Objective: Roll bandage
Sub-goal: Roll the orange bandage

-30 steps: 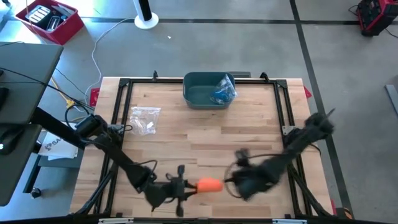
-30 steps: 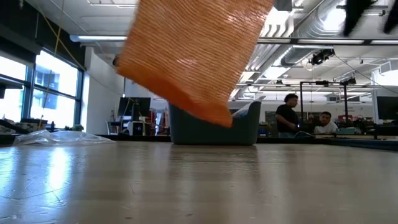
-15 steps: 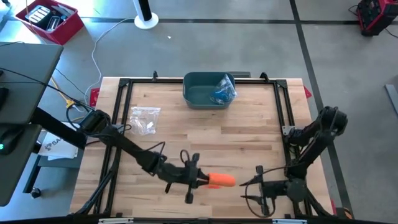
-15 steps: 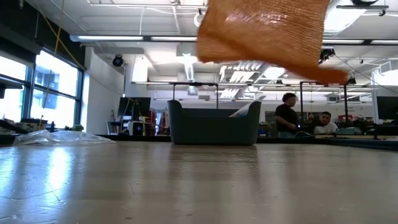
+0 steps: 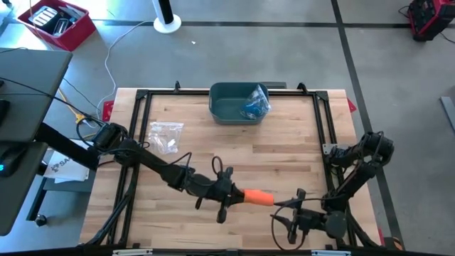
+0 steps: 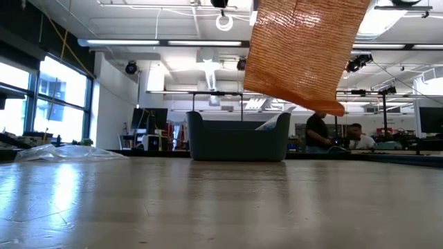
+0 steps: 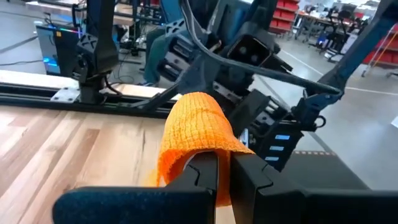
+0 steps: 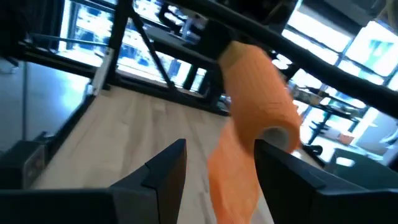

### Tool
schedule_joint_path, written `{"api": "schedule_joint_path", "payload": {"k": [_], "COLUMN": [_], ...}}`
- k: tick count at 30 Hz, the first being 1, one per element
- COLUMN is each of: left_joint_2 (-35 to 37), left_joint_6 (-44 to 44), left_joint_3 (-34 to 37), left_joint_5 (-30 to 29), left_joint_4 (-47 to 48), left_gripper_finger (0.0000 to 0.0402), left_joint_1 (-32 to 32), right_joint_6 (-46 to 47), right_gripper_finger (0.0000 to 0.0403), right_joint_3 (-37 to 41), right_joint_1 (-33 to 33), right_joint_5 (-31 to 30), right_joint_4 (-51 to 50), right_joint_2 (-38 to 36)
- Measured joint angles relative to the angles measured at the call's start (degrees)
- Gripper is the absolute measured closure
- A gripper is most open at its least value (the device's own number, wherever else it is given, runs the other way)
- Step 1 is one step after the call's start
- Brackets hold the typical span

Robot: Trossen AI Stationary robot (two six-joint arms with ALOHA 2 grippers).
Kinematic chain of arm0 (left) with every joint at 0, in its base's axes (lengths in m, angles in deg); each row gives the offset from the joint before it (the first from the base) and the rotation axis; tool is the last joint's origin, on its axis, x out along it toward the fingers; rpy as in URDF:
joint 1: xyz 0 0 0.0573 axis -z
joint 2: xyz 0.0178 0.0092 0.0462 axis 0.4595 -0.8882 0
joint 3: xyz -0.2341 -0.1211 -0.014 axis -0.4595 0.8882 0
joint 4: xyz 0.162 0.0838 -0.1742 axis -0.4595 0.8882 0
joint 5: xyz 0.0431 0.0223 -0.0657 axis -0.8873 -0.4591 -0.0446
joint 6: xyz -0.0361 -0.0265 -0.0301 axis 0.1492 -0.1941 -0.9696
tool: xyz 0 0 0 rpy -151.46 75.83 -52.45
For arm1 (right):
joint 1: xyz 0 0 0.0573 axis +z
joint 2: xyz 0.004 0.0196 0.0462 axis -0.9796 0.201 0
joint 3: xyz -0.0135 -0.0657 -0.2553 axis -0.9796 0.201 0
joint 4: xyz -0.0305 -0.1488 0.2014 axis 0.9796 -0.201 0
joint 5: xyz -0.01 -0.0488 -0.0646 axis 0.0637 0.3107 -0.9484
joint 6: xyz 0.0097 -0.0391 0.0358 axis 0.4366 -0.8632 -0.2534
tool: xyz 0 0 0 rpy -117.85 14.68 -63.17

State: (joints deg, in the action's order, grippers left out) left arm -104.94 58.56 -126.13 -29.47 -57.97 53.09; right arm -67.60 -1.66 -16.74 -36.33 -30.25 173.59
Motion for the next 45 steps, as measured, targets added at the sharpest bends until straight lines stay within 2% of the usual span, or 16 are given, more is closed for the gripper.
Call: {"api": "schedule_joint_path", "payload": {"k": [6, 14, 20, 29, 33, 38, 45], "left_joint_2": [0.04, 0.14, 0.17, 0.11, 0.13, 0.57, 5.47], "left_joint_6": [0.17, 0.54, 1.58, 1.62, 0.92, -0.23, -2.51], "left_joint_3": [0.00, 0.00, 0.00, 0.00, 0.07, 0.04, -0.05], "left_joint_5": [0.02, 0.02, -0.93, -1.69, -1.97, -2.36, -3.51], "left_joint_4": [-1.39, -2.06, -2.30, -2.12, -1.82, 2.93, 22.38], "left_gripper_finger": [0.0391, 0.0391, 0.0391, 0.0391, 0.0381, 0.0328, 0.0276], "left_joint_1": [0.20, 0.63, 1.01, 1.05, 1.07, 0.99, 0.72], "right_joint_6": [0.73, -2.02, -4.47, -1.22, 0.56, 2.34, 5.22], "right_gripper_finger": [0.0222, 0.0222, 0.0222, 0.0226, 0.0273, 0.0382, 0.0395], "right_joint_3": [0.00, -2.83, -5.27, -5.39, -5.33, -5.00, -3.26], "right_joint_1": [-0.61, -1.41, -1.56, -3.32, -5.06, -6.01, -4.03], "right_joint_5": [-1.90, 0.45, -2.57, 1.25, 1.35, 4.07, 3.29], "right_joint_4": [0.11, -0.36, -3.73, -3.53, -3.45, -3.66, -2.83], "right_joint_2": [-0.02, 0.00, 0.00, 0.00, 0.00, -0.02, -0.85]}}
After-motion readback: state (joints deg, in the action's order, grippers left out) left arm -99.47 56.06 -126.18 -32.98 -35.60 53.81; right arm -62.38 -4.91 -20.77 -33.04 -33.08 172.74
